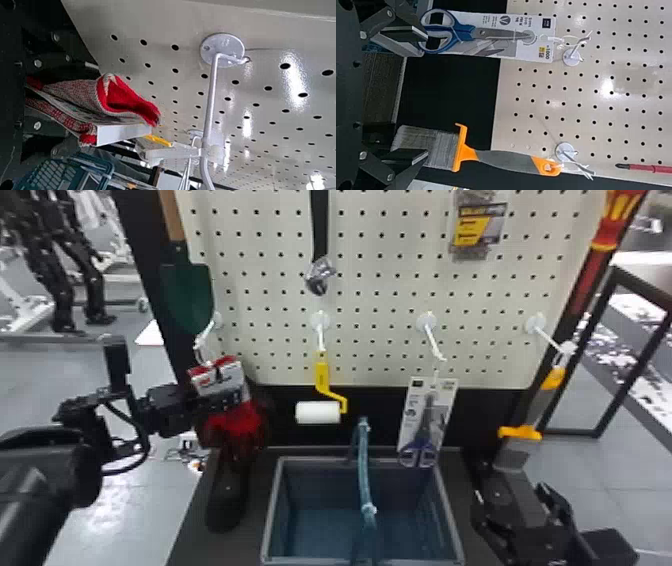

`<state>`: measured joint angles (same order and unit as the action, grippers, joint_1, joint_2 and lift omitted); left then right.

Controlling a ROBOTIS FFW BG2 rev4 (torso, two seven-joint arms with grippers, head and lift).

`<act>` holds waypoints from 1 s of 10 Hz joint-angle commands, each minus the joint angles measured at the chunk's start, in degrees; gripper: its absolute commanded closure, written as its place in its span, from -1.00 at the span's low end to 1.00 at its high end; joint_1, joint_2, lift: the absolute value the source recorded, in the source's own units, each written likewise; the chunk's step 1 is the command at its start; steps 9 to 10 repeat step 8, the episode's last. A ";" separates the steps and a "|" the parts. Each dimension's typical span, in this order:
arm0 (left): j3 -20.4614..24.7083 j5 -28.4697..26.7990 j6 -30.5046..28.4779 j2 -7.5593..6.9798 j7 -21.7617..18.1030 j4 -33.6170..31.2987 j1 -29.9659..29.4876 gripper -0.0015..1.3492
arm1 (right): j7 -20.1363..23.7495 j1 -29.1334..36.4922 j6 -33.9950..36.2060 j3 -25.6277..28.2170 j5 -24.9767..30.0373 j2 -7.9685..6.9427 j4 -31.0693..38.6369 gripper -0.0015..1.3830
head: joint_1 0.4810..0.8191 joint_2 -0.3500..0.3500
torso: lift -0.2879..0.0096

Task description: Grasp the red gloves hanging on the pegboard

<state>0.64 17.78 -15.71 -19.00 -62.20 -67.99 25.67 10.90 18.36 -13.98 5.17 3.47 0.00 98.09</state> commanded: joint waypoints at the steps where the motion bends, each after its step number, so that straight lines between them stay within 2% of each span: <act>1: 0.24 -0.12 -0.82 0.20 0.15 -0.74 -0.44 0.81 | 0.00 0.10 -0.08 0.02 0.04 -0.05 0.00 -0.63 | -0.60 0.00 | 0.26; 10: 0.50 1.29 -1.08 0.28 0.32 -0.74 -1.58 0.81 | -0.09 0.19 -0.08 0.02 0.39 -0.05 0.26 -0.63 | -0.60 0.00 | 0.26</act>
